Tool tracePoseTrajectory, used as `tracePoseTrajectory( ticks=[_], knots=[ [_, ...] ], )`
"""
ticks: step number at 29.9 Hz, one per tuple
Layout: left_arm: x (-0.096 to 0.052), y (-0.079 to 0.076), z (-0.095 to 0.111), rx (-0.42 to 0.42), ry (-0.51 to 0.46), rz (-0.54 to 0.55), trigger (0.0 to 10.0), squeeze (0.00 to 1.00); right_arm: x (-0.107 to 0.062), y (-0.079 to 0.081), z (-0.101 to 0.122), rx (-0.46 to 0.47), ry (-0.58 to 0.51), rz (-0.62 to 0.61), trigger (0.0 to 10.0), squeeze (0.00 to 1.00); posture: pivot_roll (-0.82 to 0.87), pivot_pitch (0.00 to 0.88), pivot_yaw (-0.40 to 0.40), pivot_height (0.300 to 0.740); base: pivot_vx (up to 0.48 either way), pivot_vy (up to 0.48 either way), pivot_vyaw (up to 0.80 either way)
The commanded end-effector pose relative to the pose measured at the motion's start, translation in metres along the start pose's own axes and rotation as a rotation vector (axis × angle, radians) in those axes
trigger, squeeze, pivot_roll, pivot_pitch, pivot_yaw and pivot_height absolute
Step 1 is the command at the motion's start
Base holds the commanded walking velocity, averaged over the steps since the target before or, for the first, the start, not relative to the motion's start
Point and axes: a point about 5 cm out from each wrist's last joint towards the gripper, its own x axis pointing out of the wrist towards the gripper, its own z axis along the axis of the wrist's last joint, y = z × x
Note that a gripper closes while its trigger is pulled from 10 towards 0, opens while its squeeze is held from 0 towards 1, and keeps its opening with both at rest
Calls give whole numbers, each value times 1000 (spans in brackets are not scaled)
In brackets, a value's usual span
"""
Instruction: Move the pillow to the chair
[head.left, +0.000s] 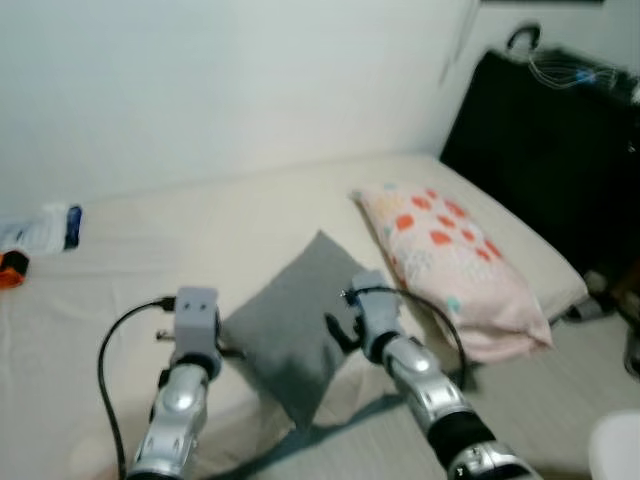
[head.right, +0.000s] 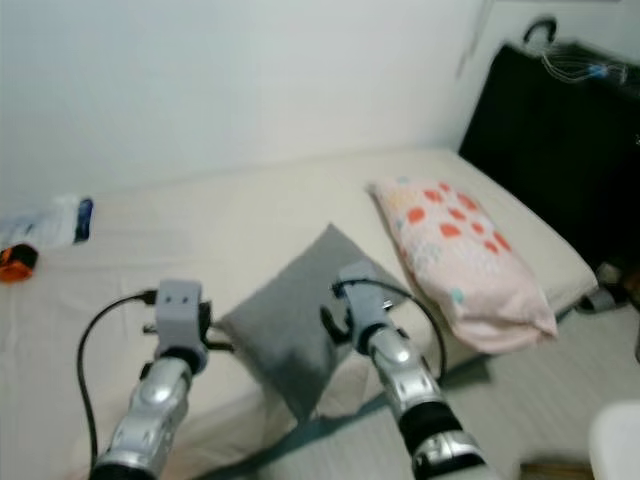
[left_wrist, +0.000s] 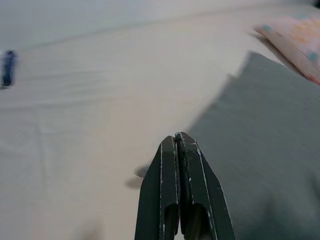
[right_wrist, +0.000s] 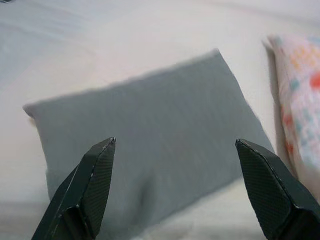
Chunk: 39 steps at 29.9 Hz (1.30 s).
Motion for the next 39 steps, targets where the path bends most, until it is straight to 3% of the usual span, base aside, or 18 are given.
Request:
tracePoseTrajectory(
  ticks=[1, 4, 9, 17, 25, 30, 39],
  knots=[
    [-2, 6, -4, 11, 20, 18, 10000, 0, 2, 15, 0, -27, -8, 76, 10000, 0, 62, 0, -103, 740, 289, 0, 800],
    [-3, 7, -5, 15, 30, 34, 10000, 0, 1, 18, -2, -41, -4, 88, 10000, 0, 62, 0, -104, 740, 192, 0, 729],
    [-3, 11, -8, 19, 42, 81, 10000, 0, 0, 13, -6, 20, 15, 52, 10000, 0, 59, 0, -101, 740, 0, 0, 0],
    [-1, 21, -7, 4, 42, 143, 10000, 0, 0, 12, -4, 3, 7, 72, 10000, 0, 61, 0, -100, 740, 0, 0, 0],
    [-1, 24, -6, 13, 39, 151, 10000, 0, 0, 15, -2, 14, -9, 85, 10000, 0, 63, 0, -96, 740, 0, 0, 0],
    [-1, 23, -6, 20, 37, 147, 10000, 0, 1, 17, 1, -33, -21, 105, 10000, 0, 67, 0, -101, 740, 0, 0, 0],
    [3, 21, -4, 16, 32, 151, 10000, 0, 2, 22, 4, -66, -33, 145, 10000, 0, 75, 0, -111, 740, 0, 0, 800]
  ],
)
